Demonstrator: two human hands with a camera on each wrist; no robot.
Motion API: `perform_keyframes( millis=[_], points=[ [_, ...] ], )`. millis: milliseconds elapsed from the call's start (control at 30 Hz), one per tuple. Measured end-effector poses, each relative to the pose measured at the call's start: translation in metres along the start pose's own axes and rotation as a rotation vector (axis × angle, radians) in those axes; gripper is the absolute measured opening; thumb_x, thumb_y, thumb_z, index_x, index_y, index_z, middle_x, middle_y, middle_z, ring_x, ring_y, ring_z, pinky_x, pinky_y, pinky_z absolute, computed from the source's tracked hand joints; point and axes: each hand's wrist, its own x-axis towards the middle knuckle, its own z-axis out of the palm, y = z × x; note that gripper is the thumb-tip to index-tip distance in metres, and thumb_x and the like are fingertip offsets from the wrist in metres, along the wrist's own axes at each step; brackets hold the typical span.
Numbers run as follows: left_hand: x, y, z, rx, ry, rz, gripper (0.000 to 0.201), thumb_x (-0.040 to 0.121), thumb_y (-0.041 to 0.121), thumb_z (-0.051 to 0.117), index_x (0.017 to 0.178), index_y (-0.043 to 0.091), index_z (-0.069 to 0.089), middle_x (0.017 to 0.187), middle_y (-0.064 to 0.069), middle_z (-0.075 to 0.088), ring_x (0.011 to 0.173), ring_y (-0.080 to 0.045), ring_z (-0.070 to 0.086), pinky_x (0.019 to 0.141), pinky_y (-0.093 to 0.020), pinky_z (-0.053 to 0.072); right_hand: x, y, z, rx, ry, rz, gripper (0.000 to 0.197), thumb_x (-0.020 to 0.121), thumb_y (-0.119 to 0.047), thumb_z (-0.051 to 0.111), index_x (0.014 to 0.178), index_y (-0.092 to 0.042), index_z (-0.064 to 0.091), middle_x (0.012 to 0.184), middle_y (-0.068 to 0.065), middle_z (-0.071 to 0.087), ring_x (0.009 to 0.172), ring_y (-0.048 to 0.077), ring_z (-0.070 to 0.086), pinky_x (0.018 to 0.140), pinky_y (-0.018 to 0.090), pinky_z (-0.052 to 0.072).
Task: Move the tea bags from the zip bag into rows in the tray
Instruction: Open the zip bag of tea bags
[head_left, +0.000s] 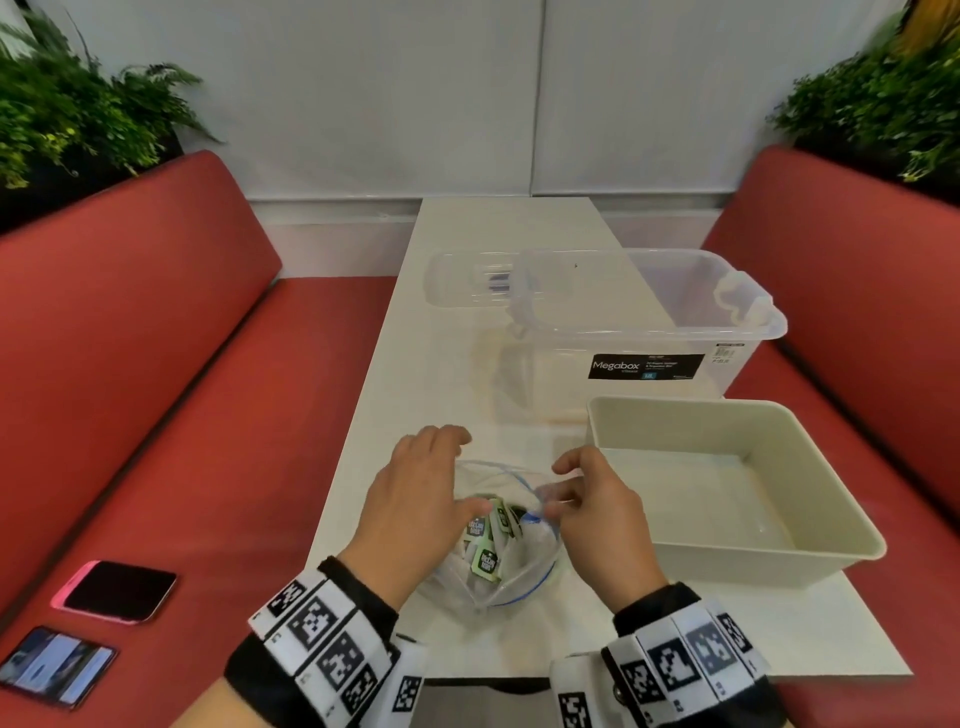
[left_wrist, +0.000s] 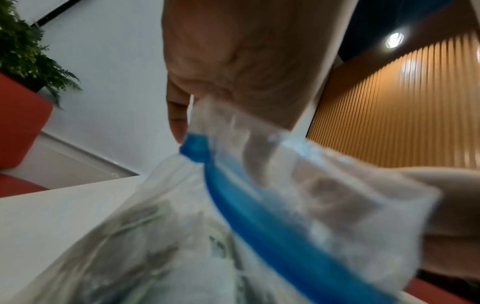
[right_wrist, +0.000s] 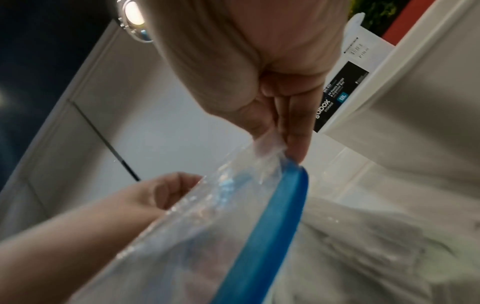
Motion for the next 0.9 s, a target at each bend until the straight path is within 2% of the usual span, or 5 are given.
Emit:
perform_keyframes(
  millis=[300,467,600,767,900],
  points=[
    [0.014,-0.020,0.018,-0.270,-0.285,-0.081,0.034,0.094,0.034,0.052,0.074,0.013,0.070,0.084,-0.001,0.056,0.081,-0.013,0.053,0.070,-0.020,0.037,0.007,0.011,0.003,0.295,0.017,0.114,0.029,0.083,0.013,0.050,0.075,-0.015,0.052,0.064,-0.001,0.057,0.064,0.012,0.056,0.061,0.021,0.041],
    [0.002,-0.026,0.017,-1.100,-0.475,-0.503,0.042,0.094,0.038,0.045,0.075,0.009,0.069,0.080,-0.005,0.069,0.078,-0.020,0.063,0.078,-0.032,0.047,0.011,0.009,0.009,0.642,-0.075,0.261,0.034,0.085,0.022,0.038,0.080,-0.010,0.050,0.072,0.008,0.059,0.069,0.019,0.057,0.068,0.028,0.050],
    [-0.003,-0.027,0.020,-1.753,-0.417,-0.751,0.040,0.092,0.025,0.053,0.067,0.004,0.074,0.062,-0.005,0.068,0.054,-0.014,0.067,0.055,-0.023,0.056,0.013,0.008,0.012,0.769,-0.120,0.354,0.030,0.091,0.016,0.038,0.082,-0.010,0.050,0.082,0.009,0.060,0.076,0.022,0.055,0.076,0.035,0.048],
    [-0.011,-0.027,0.025,-1.933,-0.425,-0.576,0.054,0.030,0.024,0.096,0.074,0.001,0.075,0.070,-0.012,0.071,0.061,-0.021,0.069,0.053,-0.028,0.056,0.007,0.003,0.011,0.468,-0.122,0.214,0.015,0.086,-0.026,0.064,0.086,-0.015,0.054,0.078,0.003,0.059,0.073,0.018,0.058,0.072,0.032,0.046],
    [-0.009,-0.026,0.023,-1.839,-0.357,-0.589,0.025,0.072,0.030,0.072,0.064,0.007,0.075,0.063,-0.007,0.070,0.057,-0.016,0.068,0.050,-0.023,0.054,0.006,0.006,0.013,0.441,-0.168,0.282,0.013,0.086,-0.015,0.065,0.094,-0.013,0.056,0.071,0.003,0.059,0.062,0.015,0.055,0.058,0.025,0.044]
  ],
)
